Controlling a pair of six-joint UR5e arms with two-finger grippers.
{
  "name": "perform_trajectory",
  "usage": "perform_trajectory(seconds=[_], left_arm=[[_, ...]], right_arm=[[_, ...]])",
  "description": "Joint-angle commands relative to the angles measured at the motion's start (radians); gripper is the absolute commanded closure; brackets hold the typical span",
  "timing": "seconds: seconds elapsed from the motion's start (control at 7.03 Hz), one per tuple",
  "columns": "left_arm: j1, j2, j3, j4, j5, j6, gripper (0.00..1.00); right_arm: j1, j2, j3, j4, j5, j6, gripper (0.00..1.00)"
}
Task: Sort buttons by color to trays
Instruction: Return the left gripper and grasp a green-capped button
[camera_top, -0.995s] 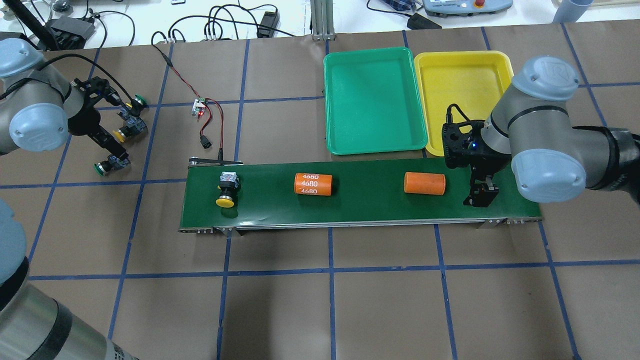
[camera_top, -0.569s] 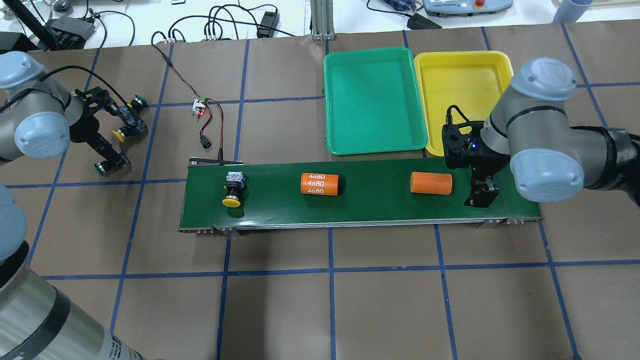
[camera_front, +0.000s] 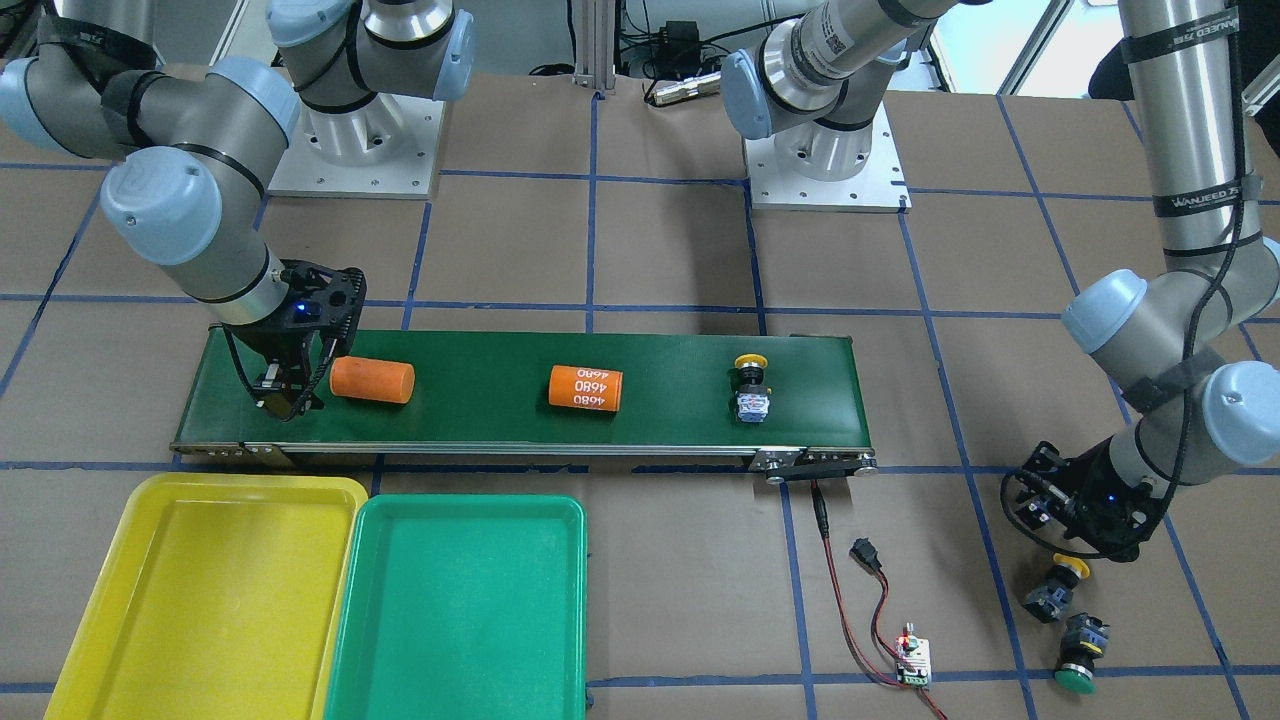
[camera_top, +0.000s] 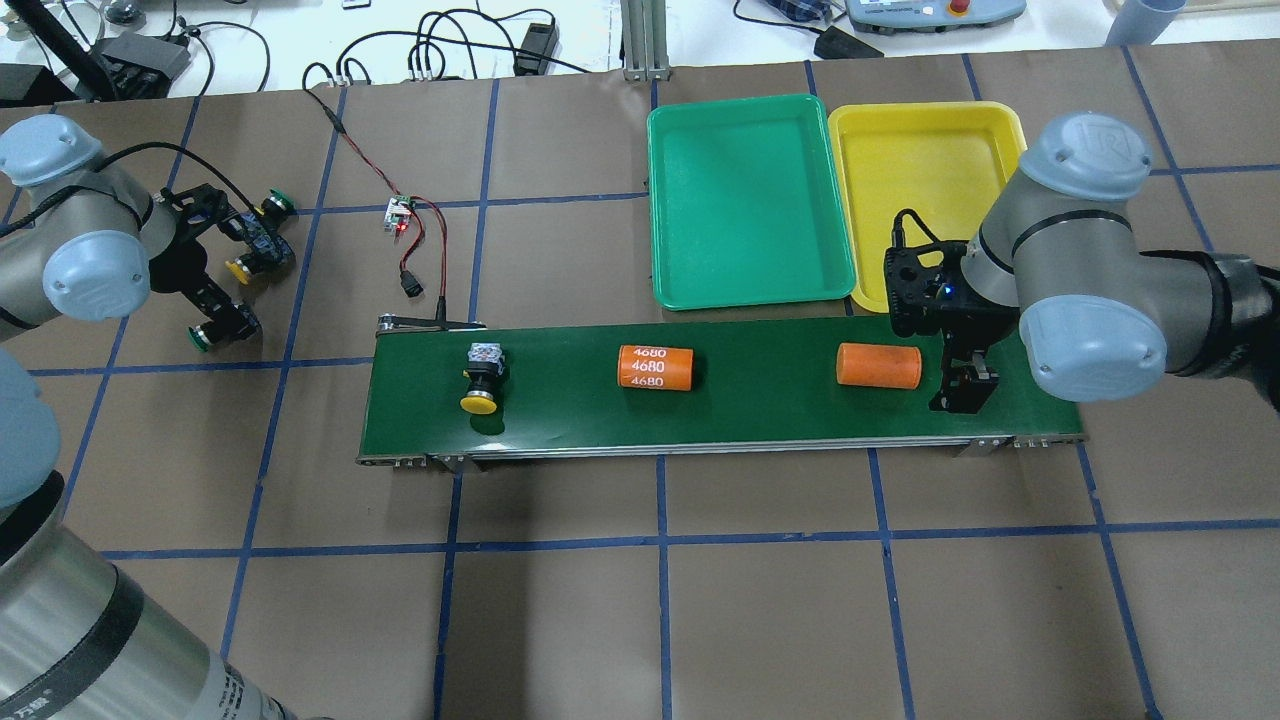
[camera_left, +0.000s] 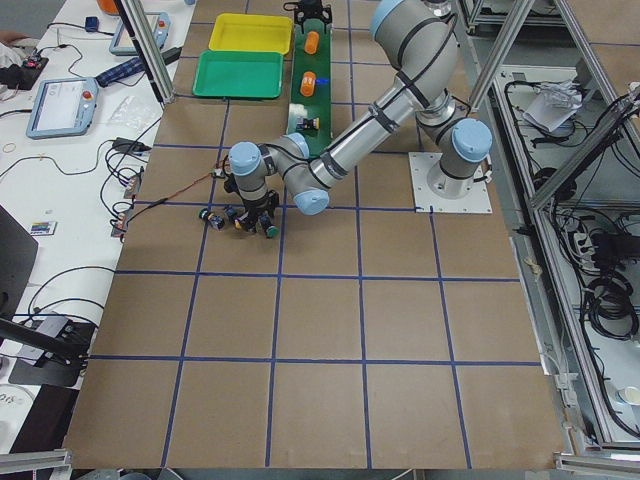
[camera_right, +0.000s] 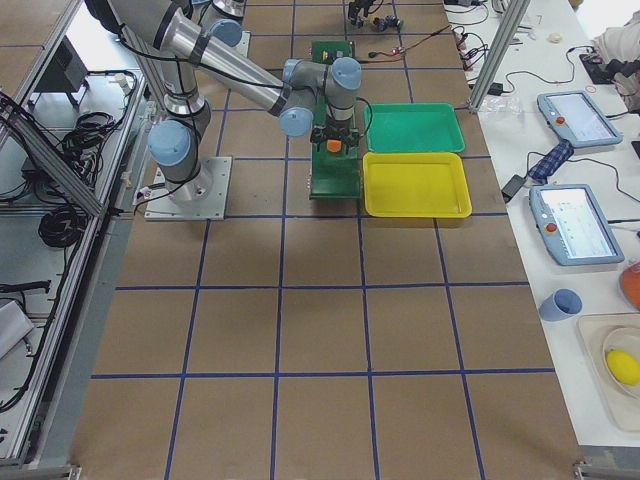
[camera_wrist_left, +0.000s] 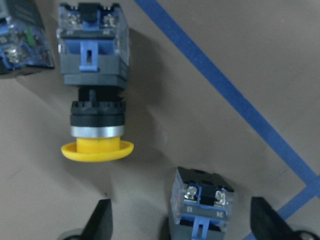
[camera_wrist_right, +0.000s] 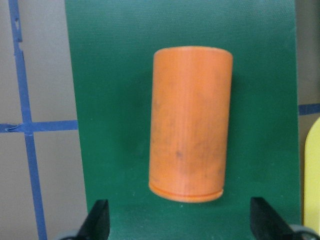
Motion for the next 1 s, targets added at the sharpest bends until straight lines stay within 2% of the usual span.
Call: perform_trajectory(seconds=[0.0, 0.57, 0.85], left_arm=[[-0.014, 0.043, 0.002, -0.022, 0.022, -0.031, 1.00], [-0.072, 0.250, -0.020, -0.283, -0.071, -0.583, 1.00], [-0.188, 0.332, -0.061, -0.337, -0.091, -0.900, 1.00]], right_arm=[[0.000, 0.000, 0.000, 0.000, 0.000, 0.004, 0.00], [0.000, 0.000, 0.000, 0.000, -0.002, 0.005, 0.00], [0.000, 0.008, 0.000, 0.000, -0.002, 0.005, 0.00]])
